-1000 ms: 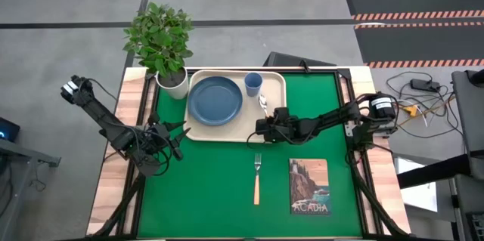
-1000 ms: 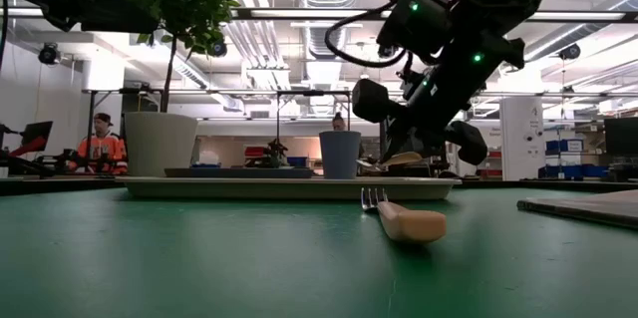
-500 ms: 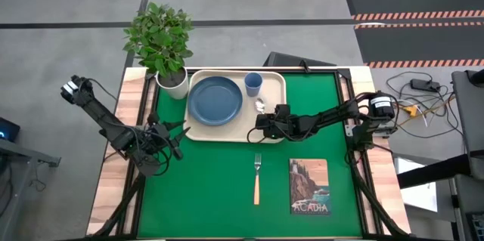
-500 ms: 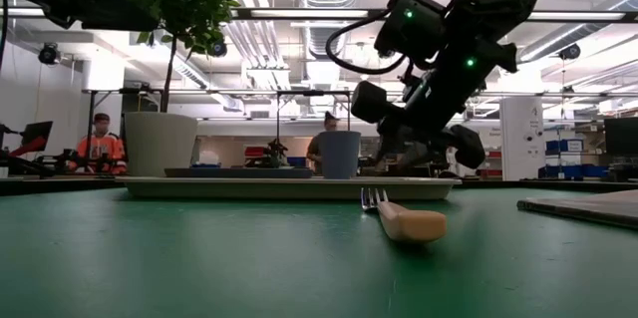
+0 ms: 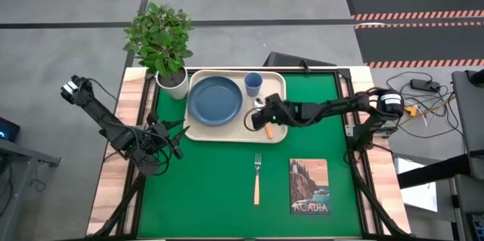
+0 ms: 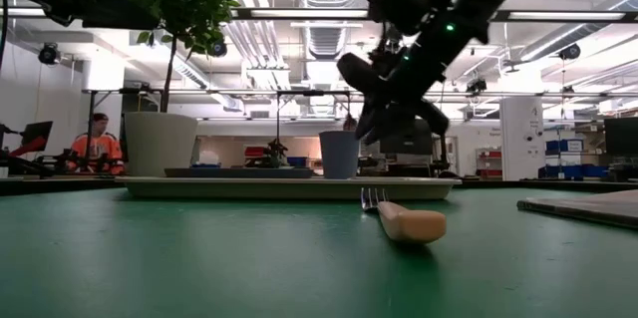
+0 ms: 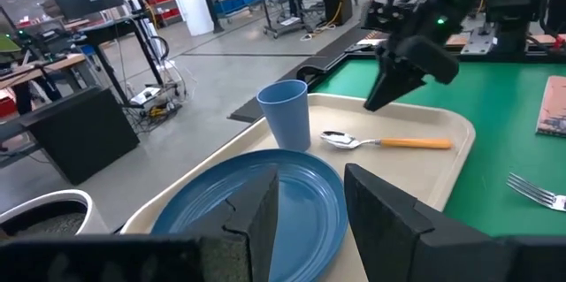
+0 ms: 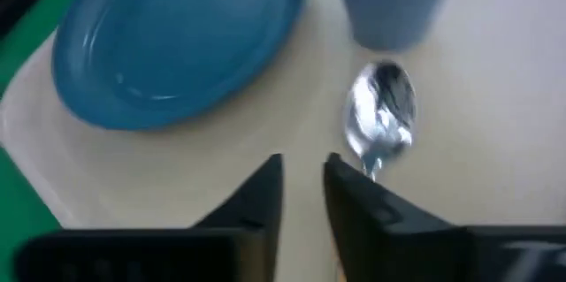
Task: Pick and place plate/cup/fork/spoon on tray
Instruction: Put the yellow spoon on the white serving tray to the right of the blue plate
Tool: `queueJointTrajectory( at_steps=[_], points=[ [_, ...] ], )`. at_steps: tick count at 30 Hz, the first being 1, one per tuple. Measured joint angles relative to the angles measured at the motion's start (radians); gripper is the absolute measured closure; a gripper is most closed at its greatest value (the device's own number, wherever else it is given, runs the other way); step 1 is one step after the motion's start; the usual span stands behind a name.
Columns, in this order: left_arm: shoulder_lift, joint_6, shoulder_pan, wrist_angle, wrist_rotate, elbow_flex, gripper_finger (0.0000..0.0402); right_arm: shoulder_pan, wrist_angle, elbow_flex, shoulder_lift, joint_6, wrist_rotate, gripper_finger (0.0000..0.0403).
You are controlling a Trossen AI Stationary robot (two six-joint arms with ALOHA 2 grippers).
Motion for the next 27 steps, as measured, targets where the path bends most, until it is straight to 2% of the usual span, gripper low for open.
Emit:
queueJointTrajectory(
  at_steps=[3, 9, 18, 22, 27],
  points=[
    [0.0, 0.003, 0.0, 0.001, 0.0, 0.0, 0.0288, -0.045, -0.001, 0.042, 0.02, -0.178, -0.035, 0.0384],
    [0.0, 0.008, 0.0, 0.0, 0.0, 0.0, 0.0288, -0.118, 0.0, 0.097, 0.091, -0.339, -0.08, 0.0394],
    [0.0, 0.009, 0.0, 0.0, 0.0, 0.0, 0.0288, -0.127, 0.002, 0.097, 0.198, -0.385, -0.072, 0.0394],
    [0.0, 0.009, 0.0, 0.001, 0.0, 0.0, 0.0288, -0.131, 0.008, 0.096, 0.241, -0.393, -0.028, 0.0394],
    [0.0, 0.008, 0.0, 0.001, 0.0, 0.0, 0.0288, -0.135, -0.006, 0.096, 0.245, -0.403, -0.019, 0.0394]
  ],
)
